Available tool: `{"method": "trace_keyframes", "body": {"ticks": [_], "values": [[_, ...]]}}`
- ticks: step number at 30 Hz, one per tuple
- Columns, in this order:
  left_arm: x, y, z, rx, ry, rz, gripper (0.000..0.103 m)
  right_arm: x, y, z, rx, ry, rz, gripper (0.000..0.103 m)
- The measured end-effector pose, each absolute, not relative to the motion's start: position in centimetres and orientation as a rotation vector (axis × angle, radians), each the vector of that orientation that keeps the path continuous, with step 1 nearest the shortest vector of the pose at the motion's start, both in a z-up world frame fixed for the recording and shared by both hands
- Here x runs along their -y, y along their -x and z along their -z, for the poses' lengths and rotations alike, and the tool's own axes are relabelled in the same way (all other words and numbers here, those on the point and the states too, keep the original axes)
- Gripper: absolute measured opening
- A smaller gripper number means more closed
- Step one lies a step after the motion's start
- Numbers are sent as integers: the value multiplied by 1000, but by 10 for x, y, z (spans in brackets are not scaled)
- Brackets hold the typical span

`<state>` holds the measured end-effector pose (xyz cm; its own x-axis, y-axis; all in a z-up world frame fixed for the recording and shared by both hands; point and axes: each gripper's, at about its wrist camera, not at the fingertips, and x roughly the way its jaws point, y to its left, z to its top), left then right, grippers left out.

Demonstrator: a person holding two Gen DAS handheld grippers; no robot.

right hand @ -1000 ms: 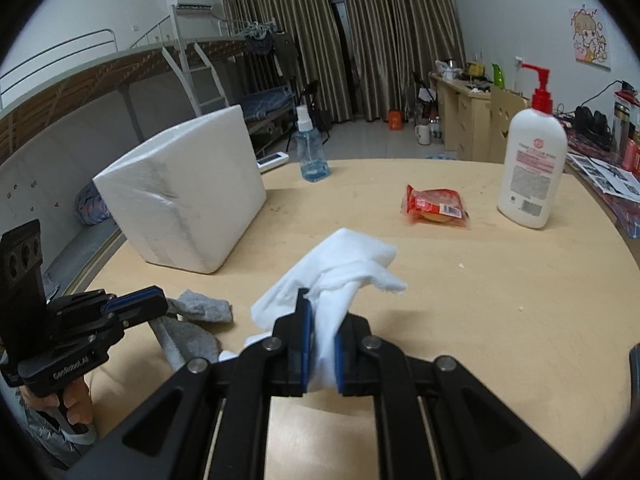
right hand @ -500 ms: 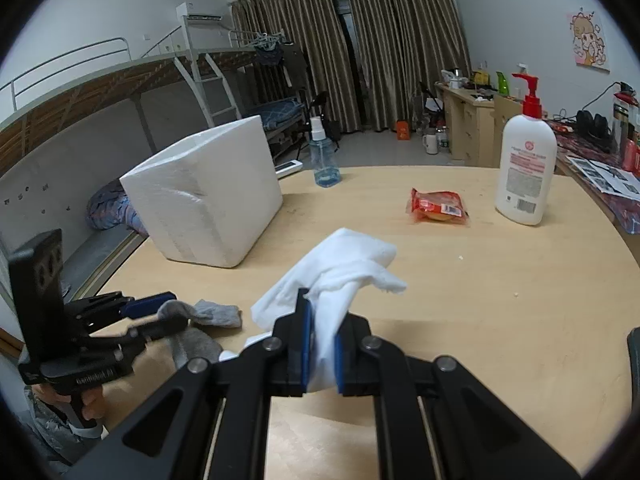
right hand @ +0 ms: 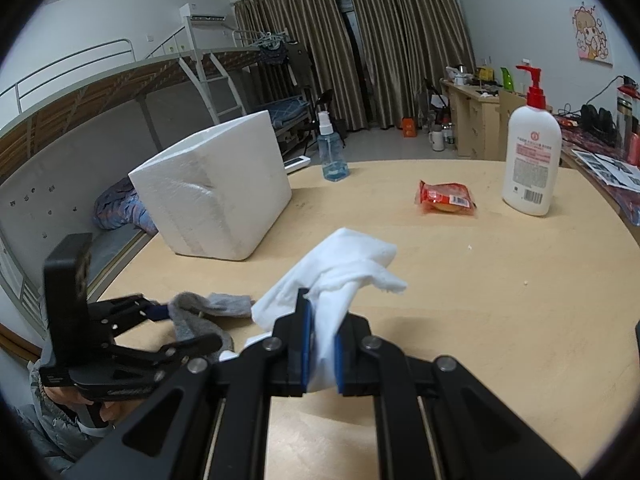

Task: Organize soft objects
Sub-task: 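Lift the grey sock with the left gripper while the right gripper holds the tissue, then carry the grey sock and white tissue with both grippers over the foam box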

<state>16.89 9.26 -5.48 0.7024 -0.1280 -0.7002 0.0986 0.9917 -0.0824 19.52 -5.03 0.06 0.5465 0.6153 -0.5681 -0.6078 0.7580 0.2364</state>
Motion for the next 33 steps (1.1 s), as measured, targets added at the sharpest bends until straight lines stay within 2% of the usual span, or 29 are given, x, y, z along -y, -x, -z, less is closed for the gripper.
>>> {"method": "trace_keyframes", "body": {"ticks": [2,3,15,33], "values": [[-93,-171,58,-802,42,124,12,51,-194,-1,-677,-16,-724,12],[-93,-171,59,-806,39,122,12,52,-194,-1,-677,-17,-724,12],[-90,-139,14,-633,33,120,11,55,-167,-19,-606,-20,-746,12],[-81,-27,-69,-300,-25,-50,11,46,-81,-62,-389,30,-820,12]]}}
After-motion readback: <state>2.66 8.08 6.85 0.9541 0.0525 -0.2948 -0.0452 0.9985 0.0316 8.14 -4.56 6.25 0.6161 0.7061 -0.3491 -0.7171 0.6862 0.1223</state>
